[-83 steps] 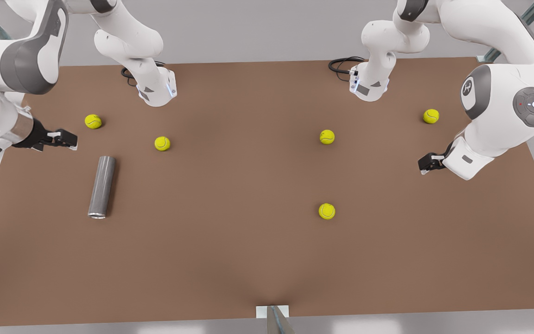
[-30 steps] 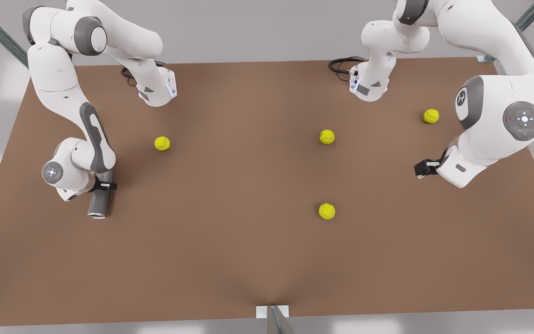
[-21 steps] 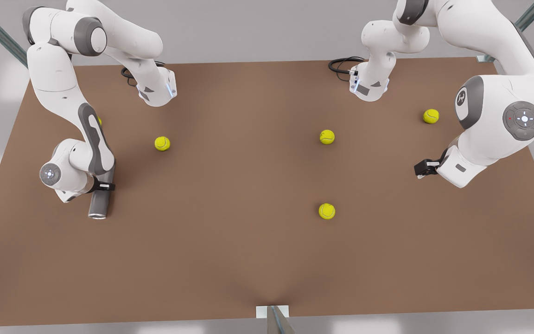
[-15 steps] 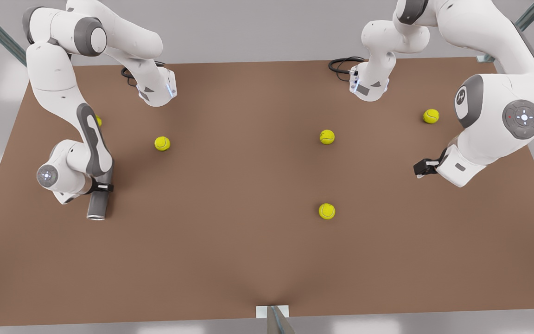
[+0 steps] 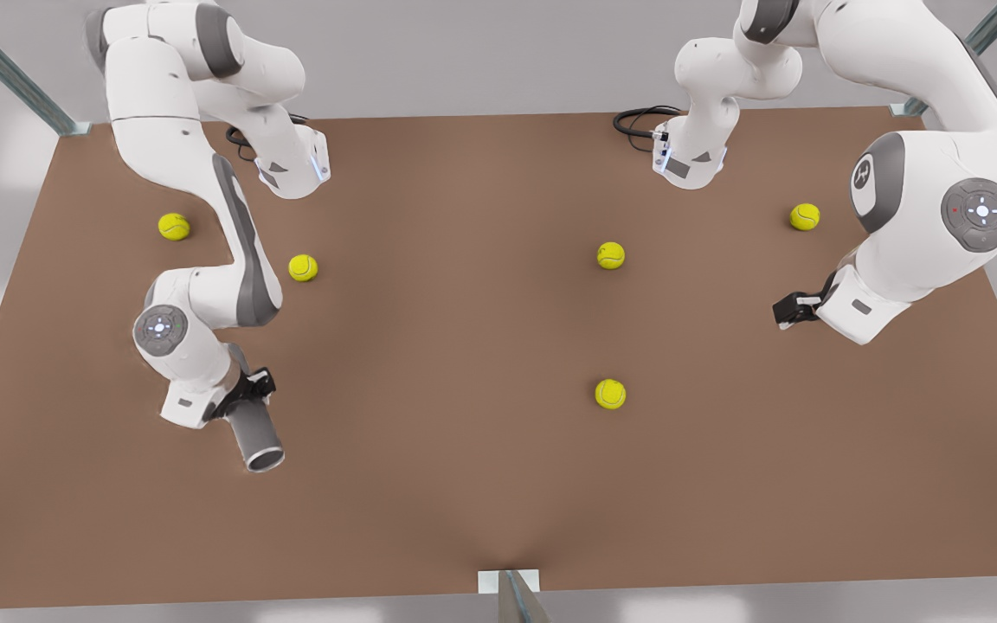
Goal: Put the tennis tube upright
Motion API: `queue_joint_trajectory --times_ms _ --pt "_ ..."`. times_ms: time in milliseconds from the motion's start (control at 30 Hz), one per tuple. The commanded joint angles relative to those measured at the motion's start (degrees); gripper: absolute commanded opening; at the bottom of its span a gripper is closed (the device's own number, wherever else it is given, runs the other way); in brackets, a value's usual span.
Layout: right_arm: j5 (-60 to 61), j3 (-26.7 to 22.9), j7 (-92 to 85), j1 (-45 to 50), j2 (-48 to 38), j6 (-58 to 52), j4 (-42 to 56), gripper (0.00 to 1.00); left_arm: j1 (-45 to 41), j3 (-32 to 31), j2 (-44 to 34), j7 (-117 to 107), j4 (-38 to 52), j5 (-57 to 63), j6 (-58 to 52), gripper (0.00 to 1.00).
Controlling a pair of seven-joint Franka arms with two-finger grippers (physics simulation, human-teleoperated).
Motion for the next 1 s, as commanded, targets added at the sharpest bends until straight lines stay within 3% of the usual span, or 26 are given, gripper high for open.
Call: queue_joint_trajectory --times_ms 0,133,300,400,500,633,967 --pt "-1.3 0.0 -12.0 4.3 0.2 -1.6 2.0 0.62 0.0 0.0 -0.1 -0.4 0.1 0.1 -0.2 1.0" --pt "-8.7 0.0 -14.3 15.4 2.4 -1.1 6.1 0.62 0.0 0.0 -0.2 -0.4 0.1 0.1 -0.2 1.0" --pt "-25.2 11.9 -15.2 16.5 6.1 0.3 9.3 0.62 0.0 0.0 -0.5 -0.4 0.0 0.1 -0.2 1.0" --pt "-27.6 15.2 -16.4 16.5 7.0 0.3 10.9 0.62 0.0 0.0 -0.5 -0.4 0.0 0.1 -0.2 1.0" --pt "-27.2 15.4 -15.9 21.1 15.4 -0.7 22.5 0.62 0.0 0.0 -0.5 -0.4 0.0 0.1 -0.2 1.0" --pt "-22.6 15.6 -15.4 25.2 20.3 -5.0 30.5 0.62 0.0 0.0 -0.4 -0.3 0.0 0.1 -0.2 1.0" --pt "-13.9 14.3 -4.1 33.1 31.5 -4.2 40.6 0.62 0.0 0.0 0.2 -0.3 0.0 0.1 -0.1 1.0"
